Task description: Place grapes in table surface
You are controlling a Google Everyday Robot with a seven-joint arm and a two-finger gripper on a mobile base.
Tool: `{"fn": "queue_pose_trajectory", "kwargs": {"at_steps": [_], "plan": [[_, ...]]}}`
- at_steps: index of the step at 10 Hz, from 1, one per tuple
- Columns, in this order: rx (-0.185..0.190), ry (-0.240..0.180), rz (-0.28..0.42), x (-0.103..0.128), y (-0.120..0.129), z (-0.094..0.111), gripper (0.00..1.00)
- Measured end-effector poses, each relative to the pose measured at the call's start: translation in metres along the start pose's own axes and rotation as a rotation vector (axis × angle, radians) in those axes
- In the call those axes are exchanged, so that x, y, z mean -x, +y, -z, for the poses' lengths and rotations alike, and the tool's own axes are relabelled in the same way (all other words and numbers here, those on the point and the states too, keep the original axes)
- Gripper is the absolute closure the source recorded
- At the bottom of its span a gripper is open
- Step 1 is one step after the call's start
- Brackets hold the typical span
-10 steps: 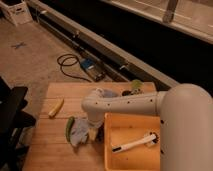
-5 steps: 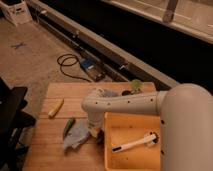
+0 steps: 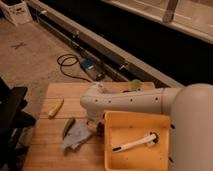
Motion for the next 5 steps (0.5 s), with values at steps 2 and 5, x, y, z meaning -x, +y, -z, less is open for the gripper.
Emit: {"fn": "queue_pose_trajectory", "kwargs": {"at_steps": [2,5], "plan": [[-0.076,-0.063,0.032,0.022,-0.032,0.048,1.0],[-0.103,-0.28,0.073,0.058,-0.092,0.081,1.0]]}}
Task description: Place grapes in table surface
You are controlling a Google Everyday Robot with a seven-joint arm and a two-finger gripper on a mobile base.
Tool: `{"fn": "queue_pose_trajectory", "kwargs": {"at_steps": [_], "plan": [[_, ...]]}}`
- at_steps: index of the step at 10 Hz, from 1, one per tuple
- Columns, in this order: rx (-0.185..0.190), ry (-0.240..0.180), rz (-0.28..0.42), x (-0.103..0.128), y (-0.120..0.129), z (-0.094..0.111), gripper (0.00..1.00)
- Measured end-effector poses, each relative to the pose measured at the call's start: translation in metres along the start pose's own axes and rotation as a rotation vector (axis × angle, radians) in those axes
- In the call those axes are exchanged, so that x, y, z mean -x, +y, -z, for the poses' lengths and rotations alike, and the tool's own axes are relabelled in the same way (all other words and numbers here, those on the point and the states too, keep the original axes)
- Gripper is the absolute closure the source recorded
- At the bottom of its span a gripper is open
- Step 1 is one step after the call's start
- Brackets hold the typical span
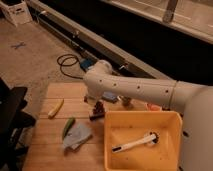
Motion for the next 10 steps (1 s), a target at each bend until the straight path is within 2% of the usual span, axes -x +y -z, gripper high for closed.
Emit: {"fn": "queue_pose_trajectory", "kwargs": {"at_steps": [3,4,5,6,7,9,10], "plan": [[0.005,-0.301,0.021,0.046,-0.035,-0.004,1.0],[0.016,-0.358,0.031,0.064,-0.036,-0.01,1.0],[0.024,-0.397,0.042,0.08,-0.034,-0.016,0.99],[0.037,-0.43,0.055,0.1,-0.029,-0.024,0.93],[0.05,-0.45,0.066,0.117,-0.024,-0.036,0.81],[0.061,-0.441,0.097,0.142,-0.009,-0.058,0.62],[0.066,-0.433,0.102,0.147,-0.004,-0.064,0.57]]}}
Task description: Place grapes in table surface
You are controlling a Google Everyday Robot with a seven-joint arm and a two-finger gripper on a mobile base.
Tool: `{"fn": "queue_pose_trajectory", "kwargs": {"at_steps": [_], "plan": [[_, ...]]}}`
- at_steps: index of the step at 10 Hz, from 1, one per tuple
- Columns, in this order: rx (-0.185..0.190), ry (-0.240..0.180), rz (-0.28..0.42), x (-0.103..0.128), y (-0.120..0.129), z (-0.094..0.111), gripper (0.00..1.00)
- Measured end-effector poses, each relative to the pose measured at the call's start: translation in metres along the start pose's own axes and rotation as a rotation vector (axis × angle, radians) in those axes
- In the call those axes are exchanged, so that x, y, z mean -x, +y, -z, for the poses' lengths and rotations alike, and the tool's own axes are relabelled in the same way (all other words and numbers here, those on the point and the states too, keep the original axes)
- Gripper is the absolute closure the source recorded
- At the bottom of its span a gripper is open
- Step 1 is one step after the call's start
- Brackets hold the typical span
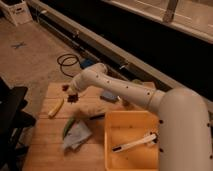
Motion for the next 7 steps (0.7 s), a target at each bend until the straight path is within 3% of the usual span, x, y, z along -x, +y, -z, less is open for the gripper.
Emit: {"fn": "queue_pose_trajectory", "kwargs": {"at_steps": [7], "plan": [[-0.002,0.004,-0.001,-0.0027,-0.0012,0.0002,0.56]]}}
